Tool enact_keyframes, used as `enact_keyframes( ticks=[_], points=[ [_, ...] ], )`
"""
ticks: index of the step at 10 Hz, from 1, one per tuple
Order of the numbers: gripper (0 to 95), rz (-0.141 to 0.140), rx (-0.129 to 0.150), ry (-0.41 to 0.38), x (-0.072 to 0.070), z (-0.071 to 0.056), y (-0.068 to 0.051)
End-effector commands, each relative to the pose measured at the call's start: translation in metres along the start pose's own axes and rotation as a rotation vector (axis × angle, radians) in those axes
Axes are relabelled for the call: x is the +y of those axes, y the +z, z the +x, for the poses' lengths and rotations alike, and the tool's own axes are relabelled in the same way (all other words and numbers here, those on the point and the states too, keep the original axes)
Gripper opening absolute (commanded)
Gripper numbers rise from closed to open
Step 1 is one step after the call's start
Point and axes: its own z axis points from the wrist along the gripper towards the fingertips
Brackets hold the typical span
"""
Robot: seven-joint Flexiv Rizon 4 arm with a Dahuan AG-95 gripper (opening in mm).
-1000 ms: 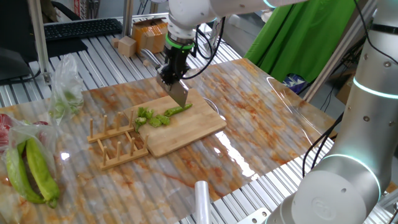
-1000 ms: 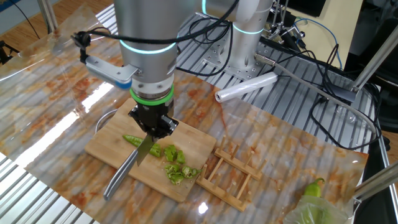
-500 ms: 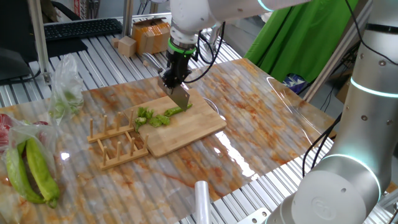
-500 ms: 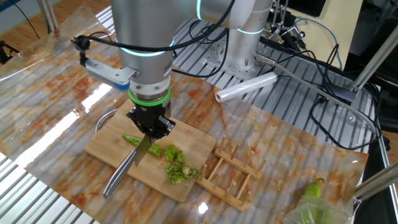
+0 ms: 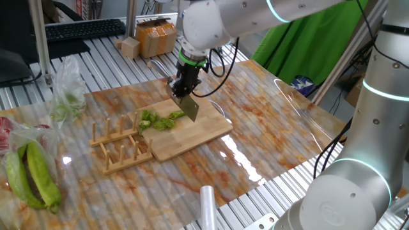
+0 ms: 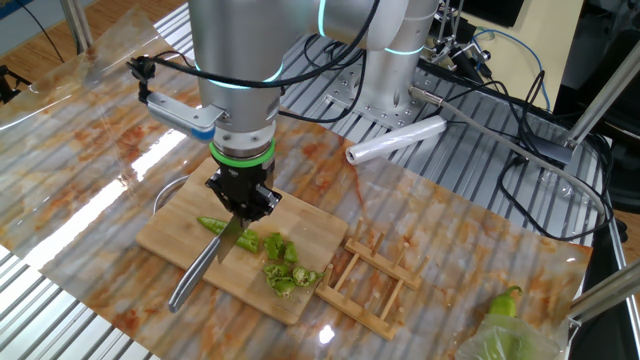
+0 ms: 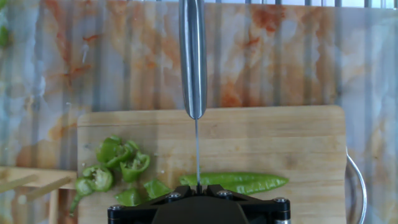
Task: Chop the chili peppers
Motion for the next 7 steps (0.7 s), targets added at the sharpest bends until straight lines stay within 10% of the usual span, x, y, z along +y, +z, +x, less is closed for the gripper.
enact_keyframes(
  ticks=[1, 7],
  points=[
    [0.0, -0.007, -0.002, 0.007, 0.001, 0.001, 0.003],
    [0.0, -0.01, -0.009, -0.001, -0.003, 0.001, 0.013]
  ],
)
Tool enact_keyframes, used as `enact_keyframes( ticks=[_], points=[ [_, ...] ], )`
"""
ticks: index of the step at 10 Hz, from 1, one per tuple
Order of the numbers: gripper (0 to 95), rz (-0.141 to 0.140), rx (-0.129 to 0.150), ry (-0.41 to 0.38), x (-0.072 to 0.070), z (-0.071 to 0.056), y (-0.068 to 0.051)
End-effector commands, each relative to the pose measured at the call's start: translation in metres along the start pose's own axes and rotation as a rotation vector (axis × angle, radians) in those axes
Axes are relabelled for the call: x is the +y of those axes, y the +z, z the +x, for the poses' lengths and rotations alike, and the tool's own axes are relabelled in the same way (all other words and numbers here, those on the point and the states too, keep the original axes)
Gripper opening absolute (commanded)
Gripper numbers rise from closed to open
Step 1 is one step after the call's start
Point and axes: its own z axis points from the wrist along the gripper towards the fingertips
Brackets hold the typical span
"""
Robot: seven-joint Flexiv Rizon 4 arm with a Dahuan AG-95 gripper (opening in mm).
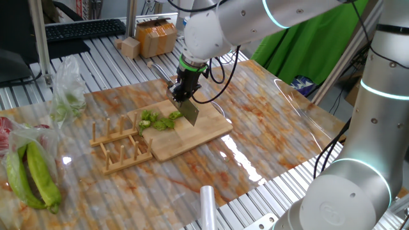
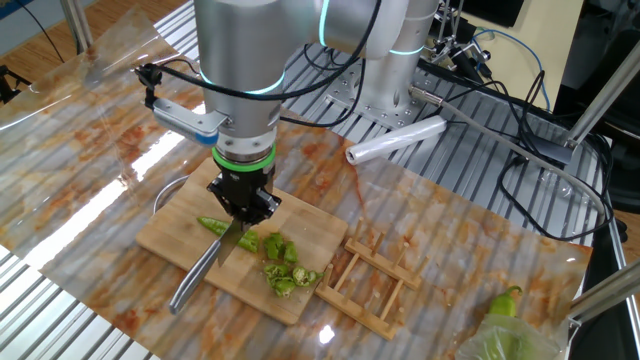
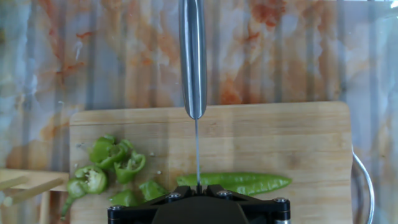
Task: Chop the chili peppers
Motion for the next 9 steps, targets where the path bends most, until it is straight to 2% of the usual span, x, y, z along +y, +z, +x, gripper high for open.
enact_keyframes(
  ticks=[1, 4, 7, 9],
  points=[
    [0.0, 0.001, -0.002, -0.001, 0.001, 0.0, 0.002],
    [0.0, 0.006, -0.009, -0.01, 0.002, 0.0, 0.012],
    [0.0, 0.003, -0.031, 0.002, 0.008, -0.001, 0.037],
    [0.0, 0.007, -0.031, 0.005, 0.008, 0.0, 0.038]
  ],
)
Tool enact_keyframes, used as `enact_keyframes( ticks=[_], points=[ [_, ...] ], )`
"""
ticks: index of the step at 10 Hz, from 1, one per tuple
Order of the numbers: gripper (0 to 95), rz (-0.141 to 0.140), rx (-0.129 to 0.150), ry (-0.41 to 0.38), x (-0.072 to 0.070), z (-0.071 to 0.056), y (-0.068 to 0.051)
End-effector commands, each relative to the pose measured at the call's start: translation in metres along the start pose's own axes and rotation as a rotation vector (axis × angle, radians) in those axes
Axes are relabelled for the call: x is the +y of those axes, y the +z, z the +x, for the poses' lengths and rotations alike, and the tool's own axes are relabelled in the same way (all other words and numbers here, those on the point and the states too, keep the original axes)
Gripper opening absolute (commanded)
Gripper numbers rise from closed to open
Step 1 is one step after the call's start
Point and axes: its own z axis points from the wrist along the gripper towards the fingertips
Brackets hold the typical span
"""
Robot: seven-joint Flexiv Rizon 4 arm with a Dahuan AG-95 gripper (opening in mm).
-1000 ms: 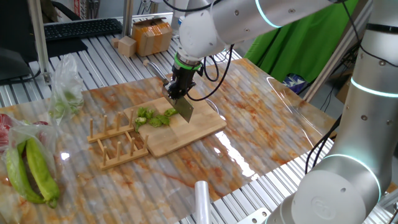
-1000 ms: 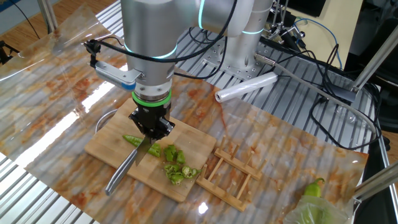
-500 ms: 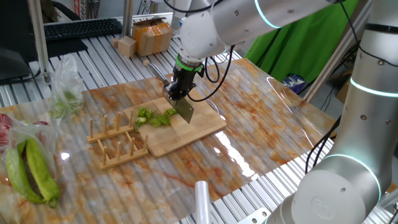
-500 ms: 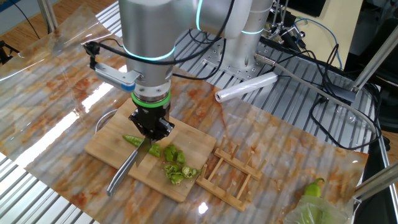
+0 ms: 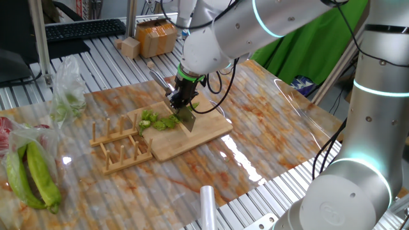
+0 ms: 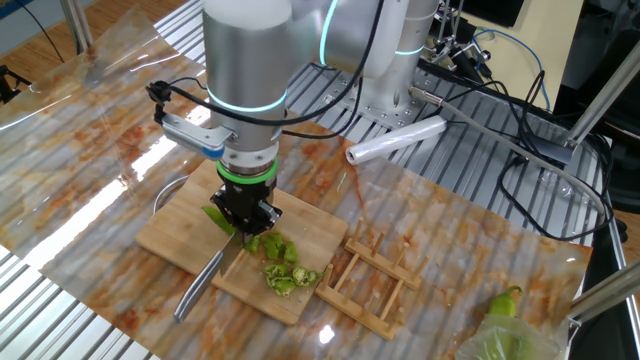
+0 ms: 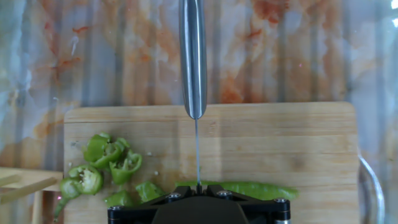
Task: Chop the chili peppers
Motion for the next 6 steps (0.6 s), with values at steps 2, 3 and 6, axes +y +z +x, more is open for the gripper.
enact_keyframes(
  ticks=[2, 3, 6],
  points=[
    [0.0, -0.003, -0.001, 0.002, 0.002, 0.0, 0.005],
    [0.0, -0.003, -0.001, 0.003, 0.001, 0.001, 0.002],
    [0.0, -0.017, -0.004, 0.012, 0.002, 0.002, -0.005]
  ],
)
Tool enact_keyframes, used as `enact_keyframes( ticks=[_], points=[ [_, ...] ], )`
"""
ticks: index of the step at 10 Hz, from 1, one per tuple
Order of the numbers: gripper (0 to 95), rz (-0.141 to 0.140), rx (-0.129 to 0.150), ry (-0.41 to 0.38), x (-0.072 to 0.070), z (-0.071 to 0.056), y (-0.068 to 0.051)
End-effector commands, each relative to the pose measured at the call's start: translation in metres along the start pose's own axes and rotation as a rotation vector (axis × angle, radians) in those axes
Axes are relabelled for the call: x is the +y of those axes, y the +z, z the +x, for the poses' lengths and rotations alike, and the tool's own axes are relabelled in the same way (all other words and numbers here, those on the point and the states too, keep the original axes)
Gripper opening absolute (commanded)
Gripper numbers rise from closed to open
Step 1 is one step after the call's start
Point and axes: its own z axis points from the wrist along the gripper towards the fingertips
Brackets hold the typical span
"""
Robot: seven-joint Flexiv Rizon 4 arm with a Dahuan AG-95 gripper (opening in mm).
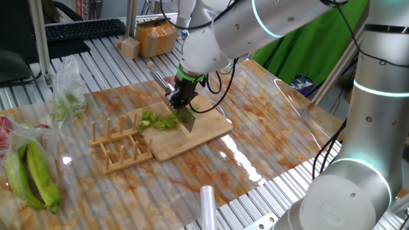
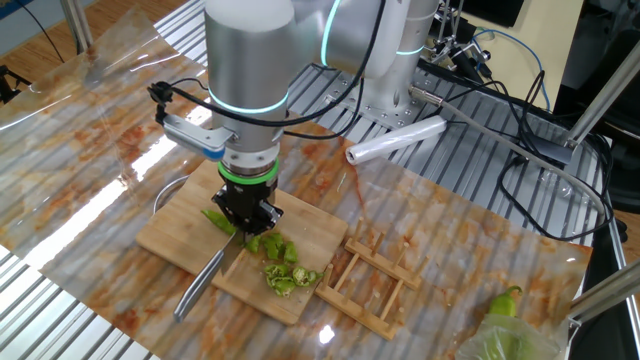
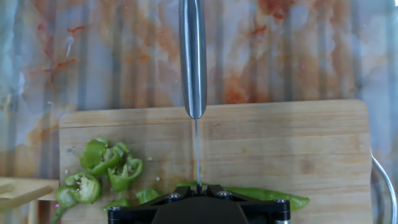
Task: Chop the chili peppers
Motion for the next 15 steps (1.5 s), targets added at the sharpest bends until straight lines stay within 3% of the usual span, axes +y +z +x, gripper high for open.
enact_keyframes(
  ticks=[1, 9, 11, 15],
  points=[
    [0.0, 0.0, -0.028, 0.002, 0.001, 0.0, 0.006],
    [0.0, -0.015, -0.045, 0.027, 0.005, 0.009, 0.011],
    [0.0, -0.002, -0.057, 0.034, 0.006, 0.013, 0.013],
    [0.0, -0.004, -0.053, 0.043, 0.01, -0.007, 0.012]
  ],
)
